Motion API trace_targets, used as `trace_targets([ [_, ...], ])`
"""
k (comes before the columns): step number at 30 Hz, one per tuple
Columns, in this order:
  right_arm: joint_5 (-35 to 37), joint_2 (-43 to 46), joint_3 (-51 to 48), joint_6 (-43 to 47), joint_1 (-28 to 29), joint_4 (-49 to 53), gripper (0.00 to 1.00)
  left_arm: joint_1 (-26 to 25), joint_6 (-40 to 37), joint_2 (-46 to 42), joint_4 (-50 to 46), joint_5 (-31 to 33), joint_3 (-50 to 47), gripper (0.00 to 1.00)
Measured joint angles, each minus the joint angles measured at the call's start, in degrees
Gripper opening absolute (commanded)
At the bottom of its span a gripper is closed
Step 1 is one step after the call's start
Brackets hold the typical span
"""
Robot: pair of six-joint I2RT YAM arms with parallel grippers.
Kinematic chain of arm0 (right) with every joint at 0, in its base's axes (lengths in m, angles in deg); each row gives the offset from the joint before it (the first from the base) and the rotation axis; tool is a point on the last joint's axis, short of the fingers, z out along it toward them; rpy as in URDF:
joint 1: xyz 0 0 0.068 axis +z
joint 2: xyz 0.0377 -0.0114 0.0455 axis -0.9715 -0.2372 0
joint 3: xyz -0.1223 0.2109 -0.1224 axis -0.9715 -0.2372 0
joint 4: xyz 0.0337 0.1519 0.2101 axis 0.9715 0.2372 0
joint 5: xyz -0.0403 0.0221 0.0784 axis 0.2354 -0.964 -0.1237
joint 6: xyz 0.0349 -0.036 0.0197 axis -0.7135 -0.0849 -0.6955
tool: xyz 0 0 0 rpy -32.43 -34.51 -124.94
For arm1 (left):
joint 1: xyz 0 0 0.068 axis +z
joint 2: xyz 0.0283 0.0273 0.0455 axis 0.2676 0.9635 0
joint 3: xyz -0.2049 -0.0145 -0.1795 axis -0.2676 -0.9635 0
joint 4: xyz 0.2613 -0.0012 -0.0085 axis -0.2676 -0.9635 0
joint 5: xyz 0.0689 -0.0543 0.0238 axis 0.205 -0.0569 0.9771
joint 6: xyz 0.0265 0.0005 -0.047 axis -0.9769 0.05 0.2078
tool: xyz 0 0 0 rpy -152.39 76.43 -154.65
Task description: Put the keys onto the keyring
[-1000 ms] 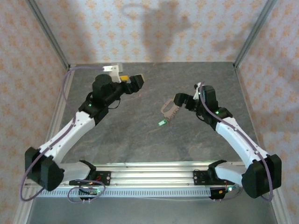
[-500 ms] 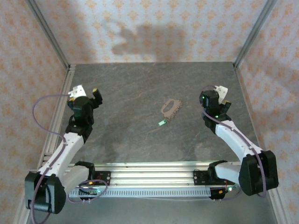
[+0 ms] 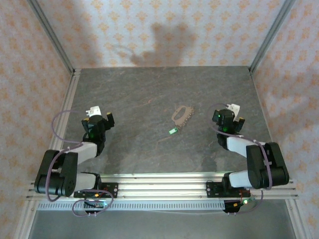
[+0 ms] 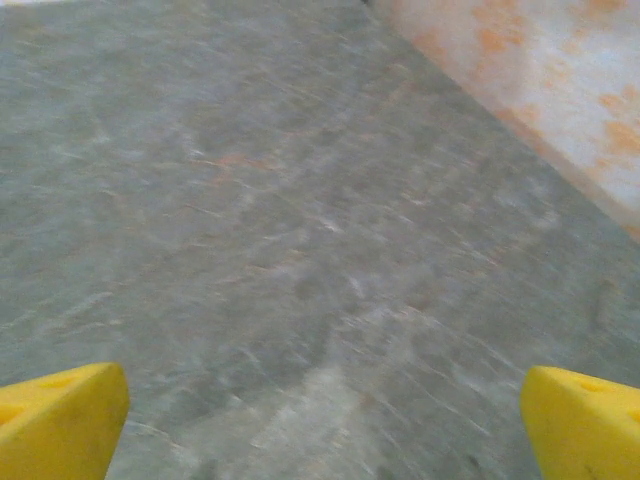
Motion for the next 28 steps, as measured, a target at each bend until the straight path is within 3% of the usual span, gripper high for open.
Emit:
trace_targets([
  [4,-4.9,-7.5,-1.97,1.88,-1.05,-11.93,1.0,0.09,-1.51,6.01,6.1,-2.75,0.28,1.0],
  [11,-14.21,-8.48,-0.17,2.03,-5.81,-11.98,0.99,0.39,-3.02,9.88,5.97,-6.08,4.46,1.0],
  [28,-17.22,-8.48,-0.11,2.05,-5.88,-12.15,0.99,0.37,-3.26,9.88,5.97,-7.3,4.92,1.0],
])
